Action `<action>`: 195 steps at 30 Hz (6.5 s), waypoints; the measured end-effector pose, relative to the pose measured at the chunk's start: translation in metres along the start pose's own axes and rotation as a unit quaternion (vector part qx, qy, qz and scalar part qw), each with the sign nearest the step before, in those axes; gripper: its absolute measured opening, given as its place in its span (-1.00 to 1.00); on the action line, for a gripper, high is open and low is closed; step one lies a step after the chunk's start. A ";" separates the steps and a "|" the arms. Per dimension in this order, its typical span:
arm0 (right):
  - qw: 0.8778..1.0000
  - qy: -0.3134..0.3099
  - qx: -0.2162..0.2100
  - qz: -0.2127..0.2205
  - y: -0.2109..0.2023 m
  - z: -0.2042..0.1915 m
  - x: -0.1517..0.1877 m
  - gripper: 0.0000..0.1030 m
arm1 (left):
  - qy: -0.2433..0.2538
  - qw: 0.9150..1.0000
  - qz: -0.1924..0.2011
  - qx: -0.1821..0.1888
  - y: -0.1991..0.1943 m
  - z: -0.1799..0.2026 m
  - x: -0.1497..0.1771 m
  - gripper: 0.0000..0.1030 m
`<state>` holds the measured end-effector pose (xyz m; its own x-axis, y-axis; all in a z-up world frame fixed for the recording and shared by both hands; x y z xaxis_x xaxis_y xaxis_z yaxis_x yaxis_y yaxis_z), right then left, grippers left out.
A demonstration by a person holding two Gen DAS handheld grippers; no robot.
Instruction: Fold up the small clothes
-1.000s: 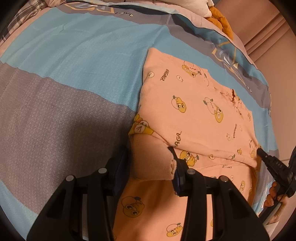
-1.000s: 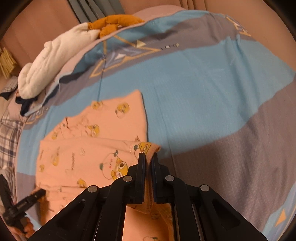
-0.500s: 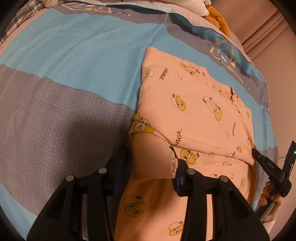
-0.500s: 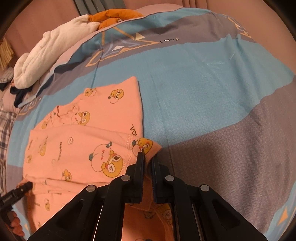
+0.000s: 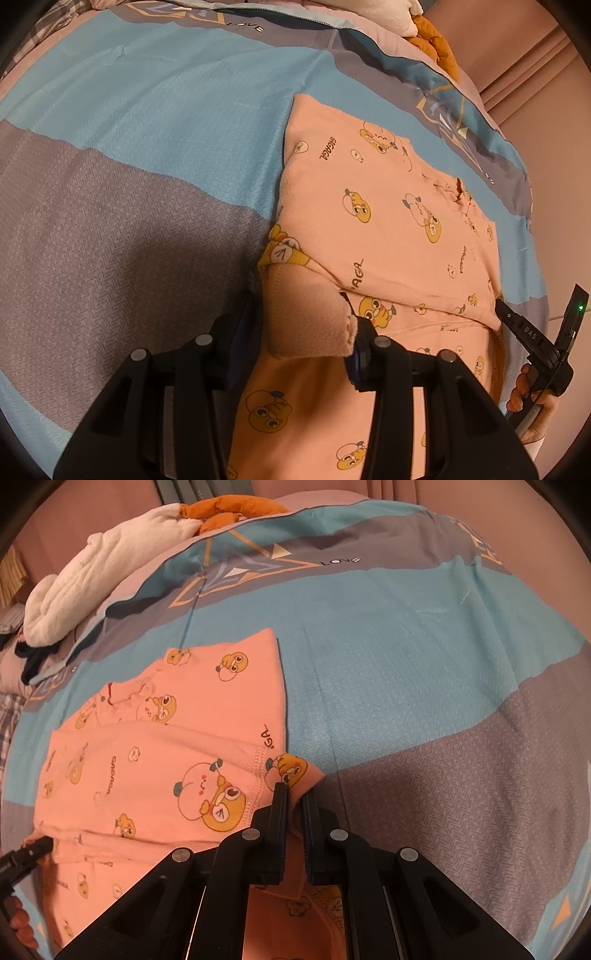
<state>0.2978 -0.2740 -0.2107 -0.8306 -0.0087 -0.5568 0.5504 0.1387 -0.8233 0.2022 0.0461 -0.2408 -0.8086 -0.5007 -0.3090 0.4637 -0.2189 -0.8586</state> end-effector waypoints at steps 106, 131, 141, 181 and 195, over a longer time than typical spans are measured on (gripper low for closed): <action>0.989 -0.021 -0.062 0.129 -0.133 -0.030 0.061 0.84 | 0.063 0.988 0.117 0.080 -0.131 0.009 0.094 0.97; 0.994 0.031 -0.055 0.094 -0.128 0.001 0.146 0.84 | 0.035 0.993 0.079 0.082 -0.117 -0.026 0.150 0.95; 0.995 0.036 -0.033 0.083 -0.130 0.020 0.172 0.84 | 0.017 0.994 0.049 0.100 -0.110 -0.039 0.169 0.87; 0.997 0.015 -0.074 0.019 -0.112 0.002 0.197 0.08 | 0.022 0.990 0.003 0.138 -0.087 -0.025 0.189 -0.75; 0.998 0.010 -0.058 0.023 -0.114 0.005 0.195 -0.69 | 0.031 0.990 0.031 0.131 -0.099 -0.020 0.184 -0.88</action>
<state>0.0732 -0.2967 -0.2258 -0.8066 0.0205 -0.5907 0.5758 0.2529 -0.7775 0.0000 -0.0079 -0.2203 -0.7921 -0.4701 -0.3892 0.5849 -0.4024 -0.7042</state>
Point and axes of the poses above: each gripper's, at about its wrist camera, not at the fingertips, and y roughly the way its jaws point, z to its right, x to its underside, the point moved 8 cm from there along y, roughly the way its jaws point, and after that the axes turned 6 degrees about -y, right-handed, at the moved point
